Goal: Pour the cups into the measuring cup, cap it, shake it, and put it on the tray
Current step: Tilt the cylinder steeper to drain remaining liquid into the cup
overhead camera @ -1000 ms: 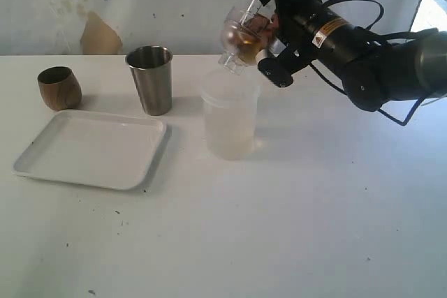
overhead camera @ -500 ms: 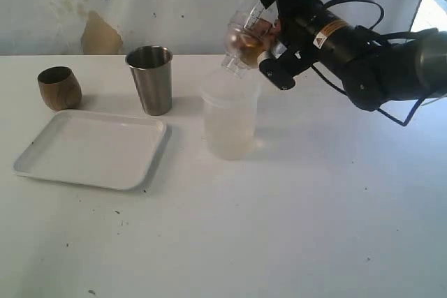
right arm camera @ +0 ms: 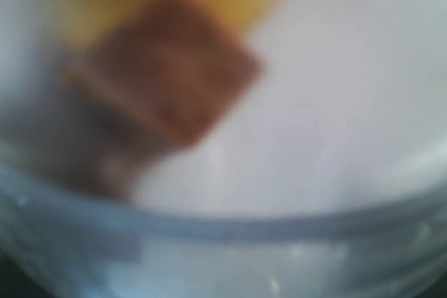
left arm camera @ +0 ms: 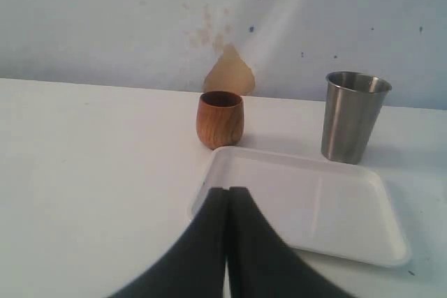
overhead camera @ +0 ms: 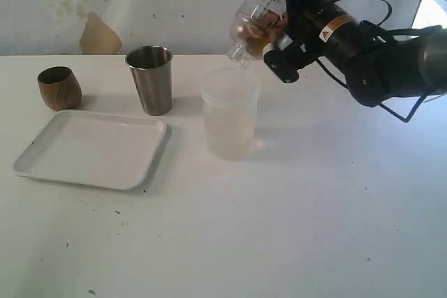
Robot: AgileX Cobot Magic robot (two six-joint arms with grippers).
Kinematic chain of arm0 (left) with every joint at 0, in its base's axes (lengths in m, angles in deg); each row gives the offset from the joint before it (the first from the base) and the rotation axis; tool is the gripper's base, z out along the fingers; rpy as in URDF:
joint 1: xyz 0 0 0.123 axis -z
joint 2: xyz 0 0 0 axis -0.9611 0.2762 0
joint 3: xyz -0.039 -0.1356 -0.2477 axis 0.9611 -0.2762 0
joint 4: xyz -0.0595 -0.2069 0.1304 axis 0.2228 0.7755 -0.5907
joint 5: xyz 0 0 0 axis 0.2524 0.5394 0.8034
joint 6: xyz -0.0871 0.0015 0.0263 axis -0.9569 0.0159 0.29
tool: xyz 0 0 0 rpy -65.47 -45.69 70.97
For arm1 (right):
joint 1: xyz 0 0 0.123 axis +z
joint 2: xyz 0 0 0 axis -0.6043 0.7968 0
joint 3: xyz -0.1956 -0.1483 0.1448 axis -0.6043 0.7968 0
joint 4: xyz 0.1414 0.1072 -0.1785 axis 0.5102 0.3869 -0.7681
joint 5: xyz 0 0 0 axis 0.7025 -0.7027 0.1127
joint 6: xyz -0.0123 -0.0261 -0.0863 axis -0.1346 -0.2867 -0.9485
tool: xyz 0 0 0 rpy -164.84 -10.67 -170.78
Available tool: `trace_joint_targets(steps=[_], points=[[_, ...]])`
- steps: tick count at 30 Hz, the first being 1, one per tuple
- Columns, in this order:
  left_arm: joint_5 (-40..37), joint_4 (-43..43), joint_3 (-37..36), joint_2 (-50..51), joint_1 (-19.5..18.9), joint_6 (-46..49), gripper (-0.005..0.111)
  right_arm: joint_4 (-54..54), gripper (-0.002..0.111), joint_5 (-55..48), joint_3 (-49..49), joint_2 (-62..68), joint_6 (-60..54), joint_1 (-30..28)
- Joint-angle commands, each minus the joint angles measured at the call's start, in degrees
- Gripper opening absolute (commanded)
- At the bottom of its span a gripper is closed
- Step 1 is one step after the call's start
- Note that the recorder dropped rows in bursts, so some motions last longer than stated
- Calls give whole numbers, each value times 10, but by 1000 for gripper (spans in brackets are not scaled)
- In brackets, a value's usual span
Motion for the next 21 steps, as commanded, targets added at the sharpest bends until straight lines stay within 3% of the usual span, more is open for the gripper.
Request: trace_joint_targets(steps=[1,21], points=[[6,0,-2,-3,1,-2,0,2,0,22,-7,-10,-11,-6],[6,0,-2,-3,1,-2,0,-11,0,20,-6,-10,-11,-6]])
